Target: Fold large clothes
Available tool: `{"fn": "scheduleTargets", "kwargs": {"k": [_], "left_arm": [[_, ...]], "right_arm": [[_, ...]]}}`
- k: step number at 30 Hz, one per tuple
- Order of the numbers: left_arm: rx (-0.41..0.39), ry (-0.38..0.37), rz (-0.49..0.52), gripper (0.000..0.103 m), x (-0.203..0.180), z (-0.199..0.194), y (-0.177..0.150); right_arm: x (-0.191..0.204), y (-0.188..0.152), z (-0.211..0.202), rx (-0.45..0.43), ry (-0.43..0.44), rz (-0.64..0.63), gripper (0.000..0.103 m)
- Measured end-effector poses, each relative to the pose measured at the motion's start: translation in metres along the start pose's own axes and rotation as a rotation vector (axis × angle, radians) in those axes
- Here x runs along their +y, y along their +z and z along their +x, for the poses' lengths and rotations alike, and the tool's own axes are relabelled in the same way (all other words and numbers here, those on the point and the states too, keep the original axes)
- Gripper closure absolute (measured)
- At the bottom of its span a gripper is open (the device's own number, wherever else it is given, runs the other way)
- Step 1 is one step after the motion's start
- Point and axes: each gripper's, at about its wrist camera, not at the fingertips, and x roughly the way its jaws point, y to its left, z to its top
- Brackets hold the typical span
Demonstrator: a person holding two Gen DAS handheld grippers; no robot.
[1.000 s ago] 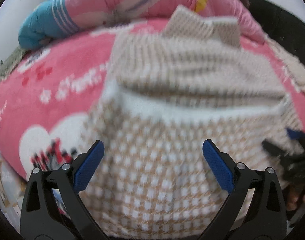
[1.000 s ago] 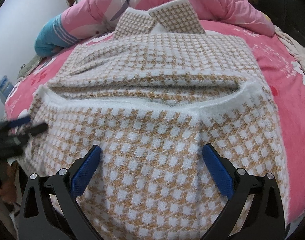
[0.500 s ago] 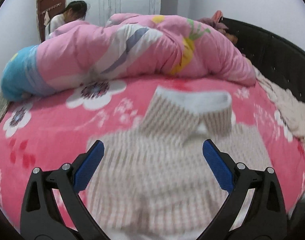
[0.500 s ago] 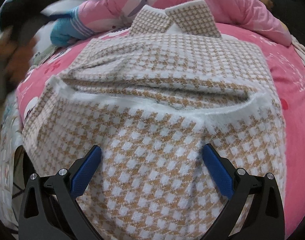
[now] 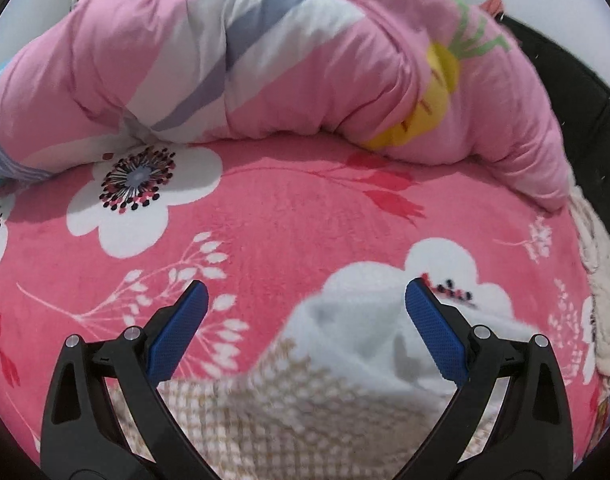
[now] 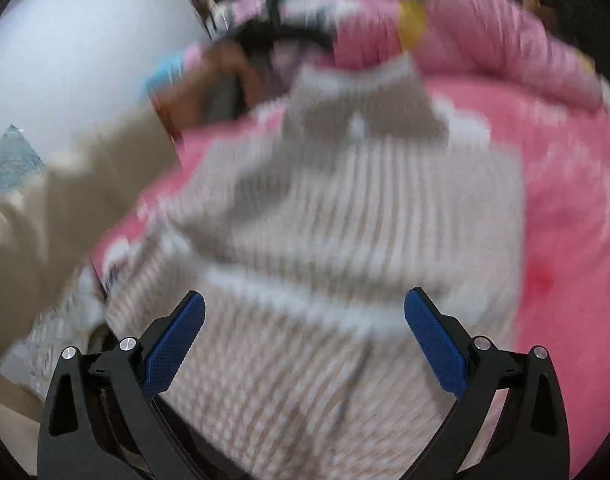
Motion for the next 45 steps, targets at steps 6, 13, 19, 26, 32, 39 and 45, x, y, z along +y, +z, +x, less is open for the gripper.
{"fn": "scheduleTargets", "kwargs": {"k": [6,13,19,26,32,39,45], "left_arm": [[0.058,-0.02,0.025,0.007,0.003,0.016,0.003],[0.08,0.001,0.122,0.022,-0.001,0.016,-0.001],[0.096,-0.078,0.155,0.036,0.006,-0.006,-0.023],[0.094,-0.144,0.233,0.04,0.014,-0.048,-0.077],[0.091,-0.088,0.322,0.04,0.024,-0.05,-0.119],[0.092,-0.107,0.231,0.04,0.045,-0.048,-0.132],[0.02,-0.178,0.243,0.04,0.072,-0.08,-0.15]], "right_arm": [[-0.067,0.141,0.032,-0.06,-0.049,0.046,0.005],[-0.102,0.212,0.167,0.176,-0.079,0.104,0.006],[-0.099,0.172,0.176,0.267,-0.096,0.095,0.026],[-0.086,0.076,0.12,0.351,-0.166,0.026,0.028],[-0.076,0.094,0.06,0.207,-0.082,0.022,0.028],[-0.073,0.195,0.154,0.219,0.045,0.183,0.041],[-0.074,0.147,0.228,0.456,0.265,0.336,0.056]]}}
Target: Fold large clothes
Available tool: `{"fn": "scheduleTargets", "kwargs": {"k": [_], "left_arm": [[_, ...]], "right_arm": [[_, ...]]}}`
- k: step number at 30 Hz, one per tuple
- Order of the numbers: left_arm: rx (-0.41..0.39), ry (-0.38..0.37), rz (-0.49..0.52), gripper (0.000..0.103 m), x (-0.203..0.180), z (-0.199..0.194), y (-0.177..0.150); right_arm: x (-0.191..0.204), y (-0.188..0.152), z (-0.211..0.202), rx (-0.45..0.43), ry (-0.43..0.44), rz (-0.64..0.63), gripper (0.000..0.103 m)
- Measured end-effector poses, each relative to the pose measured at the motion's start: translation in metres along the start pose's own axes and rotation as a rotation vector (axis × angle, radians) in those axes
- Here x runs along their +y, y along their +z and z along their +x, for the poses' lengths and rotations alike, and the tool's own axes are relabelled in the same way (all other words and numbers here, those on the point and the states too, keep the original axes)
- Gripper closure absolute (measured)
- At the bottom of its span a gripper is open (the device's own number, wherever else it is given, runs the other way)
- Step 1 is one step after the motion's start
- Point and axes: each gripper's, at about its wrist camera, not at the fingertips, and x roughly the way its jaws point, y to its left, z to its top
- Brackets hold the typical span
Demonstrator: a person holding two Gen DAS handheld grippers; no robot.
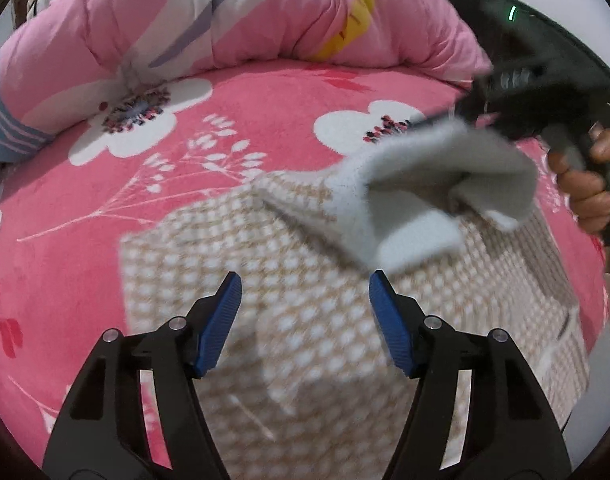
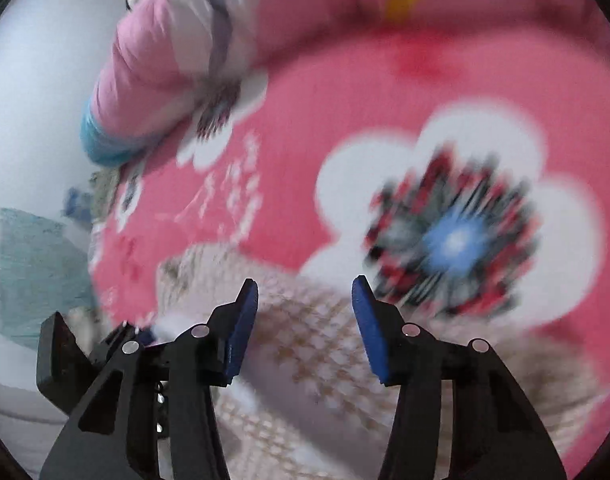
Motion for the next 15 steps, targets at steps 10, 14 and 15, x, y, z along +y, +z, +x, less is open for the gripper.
{"fn": "scheduleTargets", "kwargs": {"k": [10,14,15], "left_arm": [[-0.16,-0.186,-0.139,0.039,0.014,-0.009,0.063],[0.011,-0.141,-0.202,0.049,-0.001,0.049,0.07],[0.029,-0.155,-0.226,0.049,0.002,0.053,0.066]], "right_arm": [[0.008,-0.088,-0.005,-0.03,-0.014,-0.157,0.056],[0.023,-0.105,-0.012,-0.039,-0.139,-0.219,0.056],[0.023,-0.108,-0.022,-0.068,-0.163,-0.213,0.056]]}}
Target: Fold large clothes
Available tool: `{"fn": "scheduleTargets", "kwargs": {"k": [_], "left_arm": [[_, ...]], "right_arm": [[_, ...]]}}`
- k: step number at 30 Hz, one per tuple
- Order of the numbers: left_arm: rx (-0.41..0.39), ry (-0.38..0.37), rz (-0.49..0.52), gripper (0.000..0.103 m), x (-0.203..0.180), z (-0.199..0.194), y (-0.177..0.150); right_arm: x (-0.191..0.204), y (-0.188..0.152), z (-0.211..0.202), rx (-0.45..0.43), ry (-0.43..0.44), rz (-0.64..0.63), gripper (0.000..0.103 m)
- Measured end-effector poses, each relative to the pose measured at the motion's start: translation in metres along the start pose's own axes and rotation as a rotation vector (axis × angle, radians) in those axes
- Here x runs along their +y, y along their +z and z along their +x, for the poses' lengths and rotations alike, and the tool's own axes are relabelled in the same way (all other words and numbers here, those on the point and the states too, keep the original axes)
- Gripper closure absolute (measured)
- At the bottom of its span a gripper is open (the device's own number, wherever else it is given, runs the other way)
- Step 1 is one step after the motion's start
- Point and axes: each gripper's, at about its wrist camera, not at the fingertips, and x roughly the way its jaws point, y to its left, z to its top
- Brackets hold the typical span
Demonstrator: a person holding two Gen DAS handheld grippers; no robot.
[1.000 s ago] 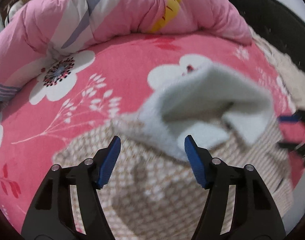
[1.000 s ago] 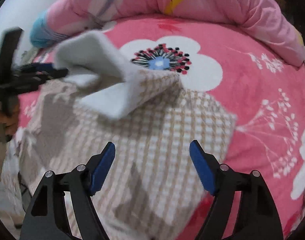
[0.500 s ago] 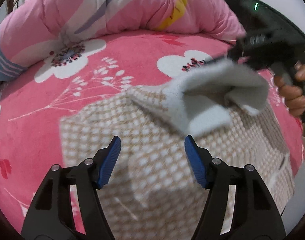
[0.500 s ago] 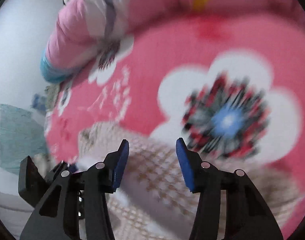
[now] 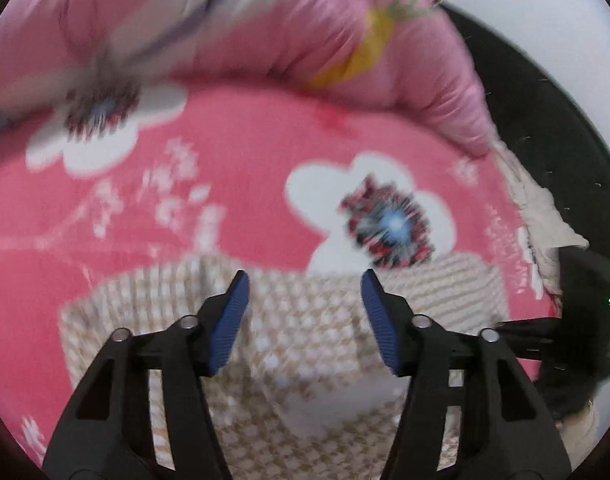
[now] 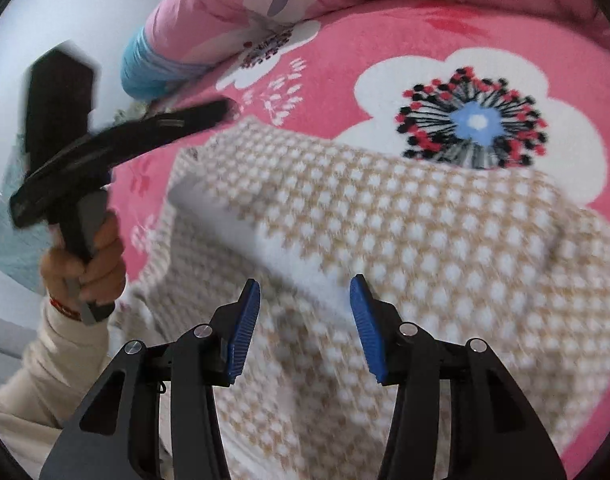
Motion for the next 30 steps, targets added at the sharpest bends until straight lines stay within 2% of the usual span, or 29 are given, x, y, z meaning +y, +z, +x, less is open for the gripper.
{"fn": "scheduleTargets", "kwargs": {"k": [2,4,6,8,10,12,13,14,15,16,17,18,21,24,26,29,30], "left_arm": [[-0.009,-0.019,-0.047,0.049,0.013,-0.005,-0.011],[-0.027,-0.015,-0.067,0.048,0.024,-0.016,-0.019],[-0.022,-0.021,-0.112,0.047,0.037,-0.024,-0.02],[-0.005,-0.021,-0.154,0.044,0.049,-0.025,-0.016],[0.039,-0.046,-0.22,0.043,0.059,-0.02,-0.013],[0.117,-0.143,-0.272,0.043,0.06,-0.003,-0.013],[0.134,-0.168,-0.282,0.043,0.059,0.001,-0.015],[0.154,-0.198,-0.3,0.045,0.058,0.008,-0.017],[0.158,-0.2,-0.314,0.051,0.058,0.01,-0.019],[0.155,-0.206,-0.331,0.056,0.057,0.011,-0.021],[0.155,-0.216,-0.334,0.066,0.056,0.011,-0.023],[0.147,-0.22,-0.331,0.073,0.054,0.008,-0.024],[0.098,-0.199,-0.256,0.086,0.04,-0.015,-0.027],[0.059,-0.179,-0.122,0.086,0.019,-0.041,-0.036],[0.066,-0.158,-0.07,0.087,0.013,-0.045,-0.046],[0.134,-0.049,-0.017,0.086,0.011,-0.021,-0.066],[0.149,-0.029,-0.014,0.086,0.015,-0.009,-0.072]], "right_arm": [[-0.01,-0.009,-0.029,-0.088,0.004,0.04,0.056],[-0.03,-0.017,-0.055,-0.176,-0.021,0.119,0.043],[-0.056,-0.025,-0.072,-0.243,-0.01,0.222,0.041],[-0.079,-0.028,-0.073,-0.248,0.017,0.327,0.041],[-0.092,-0.029,-0.063,-0.209,0.061,0.396,0.041],[-0.091,-0.028,-0.052,-0.168,0.086,0.4,0.041],[-0.089,-0.029,-0.047,-0.146,0.093,0.403,0.041],[-0.087,-0.027,-0.041,-0.13,0.096,0.407,0.045],[-0.085,-0.025,-0.037,-0.12,0.097,0.404,0.06],[-0.083,-0.022,-0.033,-0.11,0.084,0.399,0.066],[-0.08,-0.021,-0.034,-0.115,0.067,0.387,0.077],[-0.076,-0.021,-0.038,-0.126,0.07,0.373,0.084],[-0.064,-0.025,-0.055,-0.175,0.119,0.344,0.088],[-0.063,-0.038,-0.068,-0.189,0.131,0.324,0.088],[-0.068,-0.05,-0.059,-0.157,0.109,0.33,0.088],[-0.083,-0.061,-0.031,-0.054,0.017,0.357,0.088],[-0.082,-0.061,-0.031,-0.06,0.013,0.354,0.088]]}}
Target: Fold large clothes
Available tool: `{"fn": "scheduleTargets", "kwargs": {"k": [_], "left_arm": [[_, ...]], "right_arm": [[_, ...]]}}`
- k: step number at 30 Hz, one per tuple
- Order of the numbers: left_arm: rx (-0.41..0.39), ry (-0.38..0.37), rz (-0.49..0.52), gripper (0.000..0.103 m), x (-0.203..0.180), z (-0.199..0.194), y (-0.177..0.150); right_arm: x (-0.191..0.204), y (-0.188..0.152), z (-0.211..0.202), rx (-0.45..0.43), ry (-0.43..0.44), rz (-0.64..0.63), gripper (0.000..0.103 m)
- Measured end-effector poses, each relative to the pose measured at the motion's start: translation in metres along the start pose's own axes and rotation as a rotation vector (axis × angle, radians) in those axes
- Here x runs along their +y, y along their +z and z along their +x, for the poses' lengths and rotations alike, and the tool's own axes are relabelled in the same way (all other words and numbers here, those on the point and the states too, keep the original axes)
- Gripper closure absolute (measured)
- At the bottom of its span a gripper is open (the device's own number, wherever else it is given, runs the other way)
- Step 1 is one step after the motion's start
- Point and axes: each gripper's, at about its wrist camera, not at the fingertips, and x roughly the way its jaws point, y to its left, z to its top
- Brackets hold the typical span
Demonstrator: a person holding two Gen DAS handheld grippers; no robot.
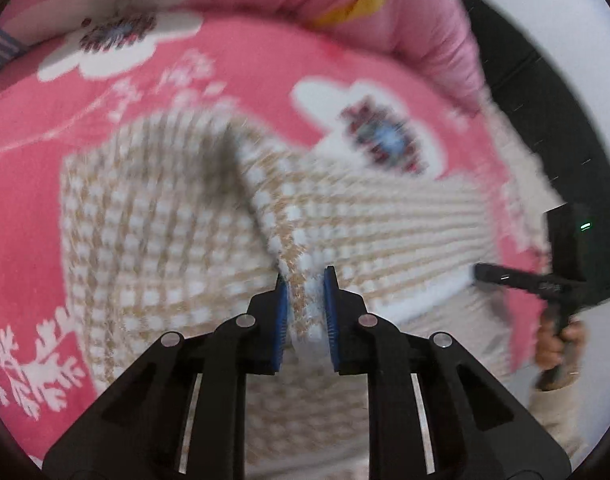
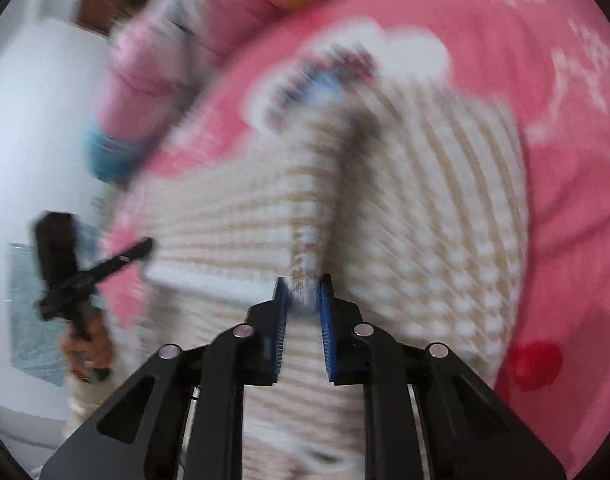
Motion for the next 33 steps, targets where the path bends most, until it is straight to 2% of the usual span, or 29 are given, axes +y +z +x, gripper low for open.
{"fn": "scheduleTargets", "kwargs": {"k": [1,2,4,5,6,8,11,12,14,16,18,20,21,23,24,26,28,29,30,32,33], "left_arm": [[-0.004,-0.002,-0.002,0.085,0.005,0.001,-0.002],[-0.018,-0.012,-0.011,0.084,0.008,0.001,-0.003],[-0.036,-0.019,-0.004,0.084,0.011,-0.005,-0.004],[-0.042,-0.017,0.005,0.083,0.012,-0.006,-0.005],[-0.05,-0.012,0.023,0.083,0.011,-0.007,-0.007],[-0.066,-0.007,0.037,0.082,0.011,-0.007,-0.011],[-0.092,-0.008,0.027,0.08,0.013,-0.013,-0.015],[-0.108,0.0,0.023,0.078,0.012,-0.015,-0.015],[-0.183,0.044,0.037,0.077,0.008,-0.033,-0.016],[-0.269,0.078,0.081,0.077,-0.003,-0.049,-0.009],[-0.305,0.062,0.118,0.07,-0.018,-0.055,0.006],[-0.29,0.056,0.146,0.066,-0.033,-0.044,0.023],[-0.259,0.08,0.173,0.063,-0.042,-0.027,0.033],[-0.192,0.2,0.207,0.062,-0.043,0.007,0.041],[-0.158,0.232,0.199,0.062,-0.037,0.02,0.04],[-0.155,0.194,0.168,0.061,-0.022,0.024,0.036],[-0.184,0.134,0.156,0.062,-0.012,0.016,0.031],[-0.183,0.125,0.155,0.062,-0.01,0.015,0.03],[-0.185,0.12,0.159,0.062,-0.008,0.014,0.029],[-0.189,0.132,0.169,0.062,-0.009,0.016,0.028],[-0.194,0.138,0.174,0.062,-0.011,0.016,0.027]], "right_arm": [[0.004,0.0,-0.005,-0.015,-0.018,-0.008,0.087],[0.017,0.0,-0.018,-0.055,-0.086,-0.043,0.082],[0.046,-0.002,-0.04,-0.163,-0.214,-0.142,0.079],[0.065,-0.001,-0.05,-0.222,-0.252,-0.195,0.073],[0.08,0.001,-0.052,-0.253,-0.25,-0.231,0.072],[0.113,0.009,-0.039,-0.253,-0.196,-0.31,0.072],[0.148,0.013,0.01,-0.178,-0.123,-0.44,0.072],[0.154,0.014,0.034,-0.146,-0.15,-0.476,0.072],[0.149,0.008,0.075,-0.089,-0.233,-0.494,0.071],[0.142,0.002,0.081,-0.125,-0.221,-0.49,0.07],[0.141,0.001,0.075,-0.133,-0.201,-0.481,0.07],[0.138,-0.001,0.07,-0.126,-0.186,-0.485,0.07],[0.133,0.0,0.065,-0.124,-0.179,-0.492,0.07],[0.119,0.0,0.048,-0.128,-0.148,-0.491,0.07],[0.11,0.001,0.042,-0.141,-0.154,-0.483,0.07],[0.081,0.003,0.023,-0.169,-0.204,-0.443,0.07],[0.049,0.007,0.009,-0.161,-0.185,-0.381,0.07],[0.036,0.01,0.0,-0.155,-0.156,-0.338,0.074],[0.031,0.013,-0.009,-0.16,-0.161,-0.312,0.074],[0.042,0.015,-0.024,-0.208,-0.228,-0.323,0.073],[0.051,0.017,-0.027,-0.224,-0.203,-0.339,0.071]]}}
